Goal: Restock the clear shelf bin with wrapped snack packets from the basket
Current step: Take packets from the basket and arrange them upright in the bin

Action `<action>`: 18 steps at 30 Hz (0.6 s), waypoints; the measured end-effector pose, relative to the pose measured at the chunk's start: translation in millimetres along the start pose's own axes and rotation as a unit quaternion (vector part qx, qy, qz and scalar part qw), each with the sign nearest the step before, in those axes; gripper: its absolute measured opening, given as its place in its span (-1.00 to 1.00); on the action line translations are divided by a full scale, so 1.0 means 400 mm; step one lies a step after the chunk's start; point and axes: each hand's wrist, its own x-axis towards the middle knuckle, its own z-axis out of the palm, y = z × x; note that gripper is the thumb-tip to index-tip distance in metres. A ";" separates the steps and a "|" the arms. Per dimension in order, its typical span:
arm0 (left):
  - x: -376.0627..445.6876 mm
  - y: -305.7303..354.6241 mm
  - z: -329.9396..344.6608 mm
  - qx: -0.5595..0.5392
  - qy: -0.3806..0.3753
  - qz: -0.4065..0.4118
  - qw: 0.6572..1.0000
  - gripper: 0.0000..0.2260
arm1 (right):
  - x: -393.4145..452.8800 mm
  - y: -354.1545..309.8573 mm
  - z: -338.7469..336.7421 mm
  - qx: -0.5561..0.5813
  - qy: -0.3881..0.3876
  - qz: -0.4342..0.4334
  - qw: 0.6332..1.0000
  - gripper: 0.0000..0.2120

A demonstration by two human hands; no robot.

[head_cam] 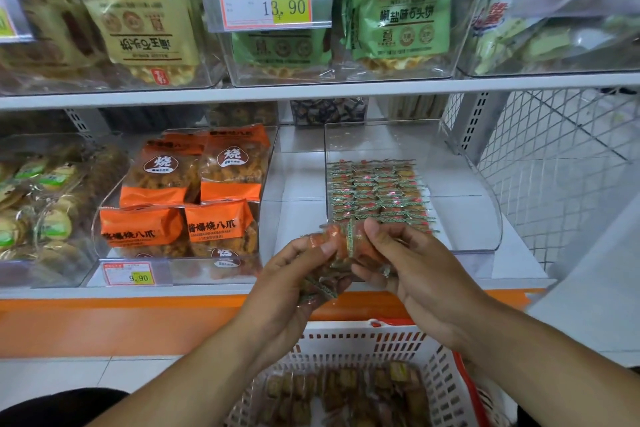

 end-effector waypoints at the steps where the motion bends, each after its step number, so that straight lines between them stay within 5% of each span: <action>1: 0.000 -0.001 0.000 0.005 0.000 0.008 1.000 -0.50 | -0.002 -0.001 0.000 -0.012 -0.002 0.005 1.000 -0.54; 6: -0.003 -0.008 0.002 0.017 0.014 0.023 0.999 -0.75 | -0.012 -0.006 0.001 -0.148 -0.009 0.033 0.988 -0.56; 18: 0.008 0.009 -0.007 0.020 0.026 0.034 0.999 -0.57 | -0.001 -0.059 -0.024 0.033 -0.142 0.113 0.983 -0.78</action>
